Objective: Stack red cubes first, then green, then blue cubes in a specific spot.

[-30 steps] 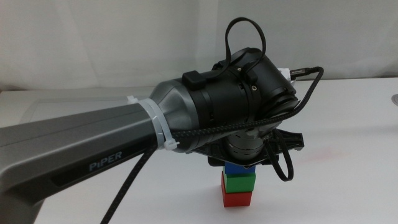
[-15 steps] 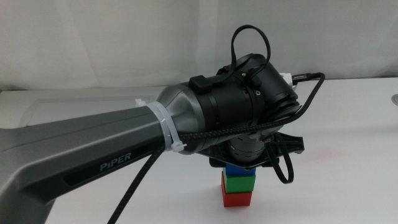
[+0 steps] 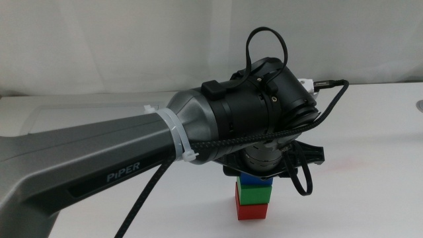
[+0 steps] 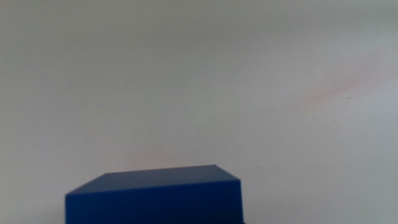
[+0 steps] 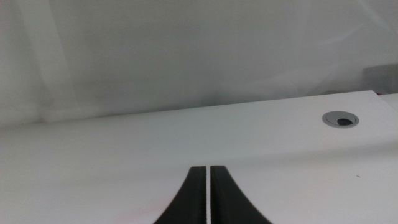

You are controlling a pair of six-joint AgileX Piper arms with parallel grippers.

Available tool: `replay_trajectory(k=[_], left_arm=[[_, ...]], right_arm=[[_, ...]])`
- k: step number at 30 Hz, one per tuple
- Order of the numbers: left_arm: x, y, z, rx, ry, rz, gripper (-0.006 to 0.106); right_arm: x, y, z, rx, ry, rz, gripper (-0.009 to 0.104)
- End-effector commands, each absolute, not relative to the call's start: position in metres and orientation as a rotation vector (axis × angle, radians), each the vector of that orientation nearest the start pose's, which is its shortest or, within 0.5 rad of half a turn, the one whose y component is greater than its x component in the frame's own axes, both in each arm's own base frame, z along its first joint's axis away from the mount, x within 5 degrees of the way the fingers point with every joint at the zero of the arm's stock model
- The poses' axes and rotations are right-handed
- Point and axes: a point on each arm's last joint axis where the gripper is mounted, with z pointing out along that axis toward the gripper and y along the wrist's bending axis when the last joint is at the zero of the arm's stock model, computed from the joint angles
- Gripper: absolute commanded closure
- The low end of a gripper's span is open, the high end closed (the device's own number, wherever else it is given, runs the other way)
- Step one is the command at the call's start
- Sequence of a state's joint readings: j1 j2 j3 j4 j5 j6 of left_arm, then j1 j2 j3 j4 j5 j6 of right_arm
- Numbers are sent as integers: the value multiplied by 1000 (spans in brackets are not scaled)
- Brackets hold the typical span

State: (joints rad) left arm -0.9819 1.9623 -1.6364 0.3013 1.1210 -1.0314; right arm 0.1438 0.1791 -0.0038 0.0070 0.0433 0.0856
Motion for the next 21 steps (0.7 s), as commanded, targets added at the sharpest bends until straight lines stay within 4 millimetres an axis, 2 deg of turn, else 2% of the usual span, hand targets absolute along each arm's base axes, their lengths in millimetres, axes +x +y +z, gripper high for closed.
replay_trajectory(k=[1, 5, 7, 11, 15, 18, 21], left_arm=[[249, -333, 247, 71, 2774, -67, 47], [249, -334, 247, 72, 2770, -75, 17], [249, -334, 247, 72, 2770, -75, 8], [249, -333, 248, 79, 2767, -69, 9], [249, -328, 263, 134, 2716, -67, 9], [249, -322, 286, 152, 2637, -105, 9], [248, -316, 321, 203, 2536, -180, 9]], right_arm=[[70, 10, 188, -52, 1731, 162, 98], [70, 10, 188, -52, 1731, 162, 98], [70, 10, 188, -52, 1731, 162, 98], [70, 10, 188, -52, 1731, 162, 98], [70, 10, 188, -52, 1731, 162, 98], [70, 10, 188, -52, 1731, 162, 98], [70, 10, 188, -52, 1731, 162, 98]])
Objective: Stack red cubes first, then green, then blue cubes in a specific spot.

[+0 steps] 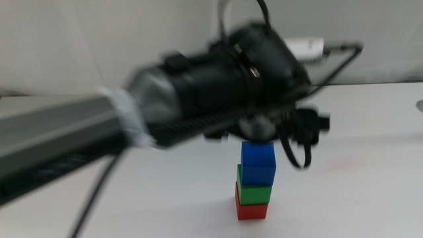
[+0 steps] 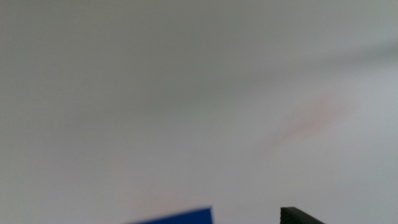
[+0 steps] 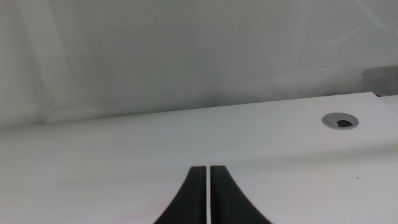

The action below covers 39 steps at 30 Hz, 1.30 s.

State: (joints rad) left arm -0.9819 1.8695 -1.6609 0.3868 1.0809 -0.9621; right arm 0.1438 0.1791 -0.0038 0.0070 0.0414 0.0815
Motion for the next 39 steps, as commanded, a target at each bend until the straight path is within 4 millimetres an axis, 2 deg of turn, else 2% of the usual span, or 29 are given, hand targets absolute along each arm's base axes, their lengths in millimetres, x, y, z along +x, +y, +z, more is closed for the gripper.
replay_trajectory(k=[1, 6, 9, 13, 16, 22, 25, 27, 30, 32, 34, 37, 39], left_arm=[[247, -313, 334, 222, 2494, -199, 9], [243, -281, 396, 221, 2322, -235, 9], [244, -250, 424, 176, 2264, -252, 9], [247, -199, 454, 118, 2200, -198, 9], [253, -155, 467, 64, 2194, -76, 9], [264, -53, 481, -214, 2201, 159, 9], [261, -14, 485, -361, 2198, 166, 13], [258, 0, 486, -382, 2209, 145, 17], [246, 7, 491, -386, 2169, 111, 26], [238, 8, 491, -353, 2133, 111, 38], [222, 8, 493, -331, 2076, 96, 60], [198, 9, 488, -303, 2007, 77, 101], [181, 9, 481, -277, 1954, 63, 103]], right_arm=[[70, 10, 188, -52, 1731, 162, 98], [70, 10, 188, -52, 1731, 162, 98], [70, 10, 188, -52, 1731, 162, 98], [70, 10, 188, -52, 1731, 162, 98], [70, 10, 188, -52, 1731, 162, 98], [70, 10, 188, -52, 1731, 162, 98], [70, 10, 188, -52, 1731, 162, 98], [70, 10, 188, -52, 1731, 162, 98], [70, 10, 188, -52, 1731, 162, 98], [70, 10, 188, -52, 1731, 162, 98], [70, 10, 188, -52, 1731, 162, 98], [70, 10, 188, -52, 1731, 162, 98], [70, 10, 188, -52, 1731, 162, 98]])
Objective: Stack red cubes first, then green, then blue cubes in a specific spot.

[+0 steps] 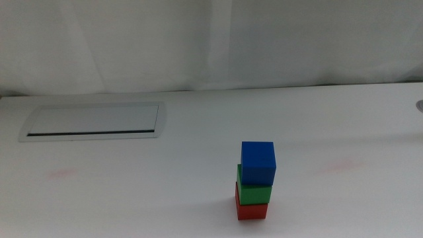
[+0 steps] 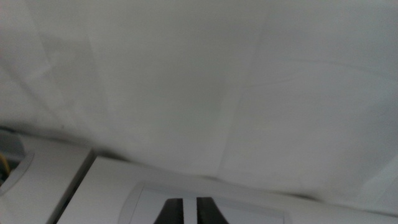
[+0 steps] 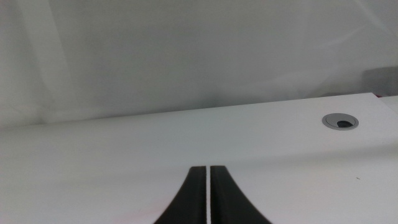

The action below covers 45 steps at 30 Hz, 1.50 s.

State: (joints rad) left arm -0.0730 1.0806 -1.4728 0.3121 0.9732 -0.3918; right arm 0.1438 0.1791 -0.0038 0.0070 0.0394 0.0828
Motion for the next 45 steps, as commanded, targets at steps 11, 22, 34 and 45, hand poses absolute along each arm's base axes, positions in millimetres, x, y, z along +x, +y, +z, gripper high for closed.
replay_trajectory(k=[11, 22, 34, 45], left_arm=[[107, -4, 339, 12, 1583, -38, 103], [102, -16, 186, 103, 1787, -160, 103], [103, -20, 200, 45, 1606, -276, 103], [86, -5, 230, -37, 1728, -117, 103]], right_arm=[[70, 10, 188, -52, 1731, 162, 98], [70, 10, 186, -52, 1743, 161, 98], [70, 10, 188, -52, 1730, 162, 98], [70, 10, 188, -51, 1725, 163, 98]])
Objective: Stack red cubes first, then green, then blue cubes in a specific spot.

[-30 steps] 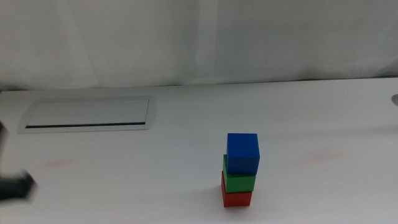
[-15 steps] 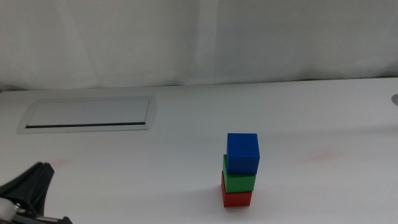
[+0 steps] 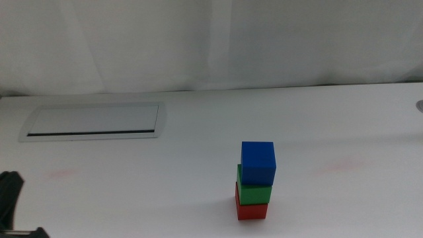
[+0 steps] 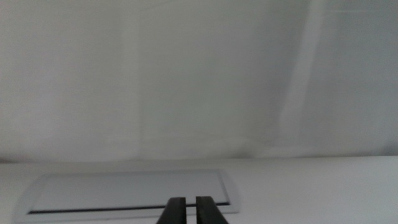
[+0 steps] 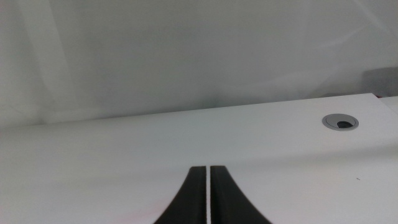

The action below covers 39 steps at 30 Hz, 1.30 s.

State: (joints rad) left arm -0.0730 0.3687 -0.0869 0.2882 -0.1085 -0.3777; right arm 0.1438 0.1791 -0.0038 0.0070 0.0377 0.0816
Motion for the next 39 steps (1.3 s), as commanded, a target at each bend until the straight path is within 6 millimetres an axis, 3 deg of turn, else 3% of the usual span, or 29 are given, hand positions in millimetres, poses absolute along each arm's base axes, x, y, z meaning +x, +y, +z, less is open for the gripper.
replay_trajectory(k=[1, 15, 24, 28, 39], left_arm=[[83, -3, 231, -45, 1738, -103, 103], [74, -4, 188, -66, 1787, -131, 103], [74, -4, 188, -64, 1788, -129, 103], [74, -4, 188, -64, 1788, -129, 103], [74, -4, 188, -64, 1788, -129, 103]], right_arm=[[70, 10, 188, -51, 1725, 163, 98], [70, 10, 188, -51, 1725, 163, 98], [70, 10, 188, -51, 1727, 163, 98], [71, 10, 196, 28, 1643, 234, 98], [70, 10, 190, 27, 1704, 233, 98]])
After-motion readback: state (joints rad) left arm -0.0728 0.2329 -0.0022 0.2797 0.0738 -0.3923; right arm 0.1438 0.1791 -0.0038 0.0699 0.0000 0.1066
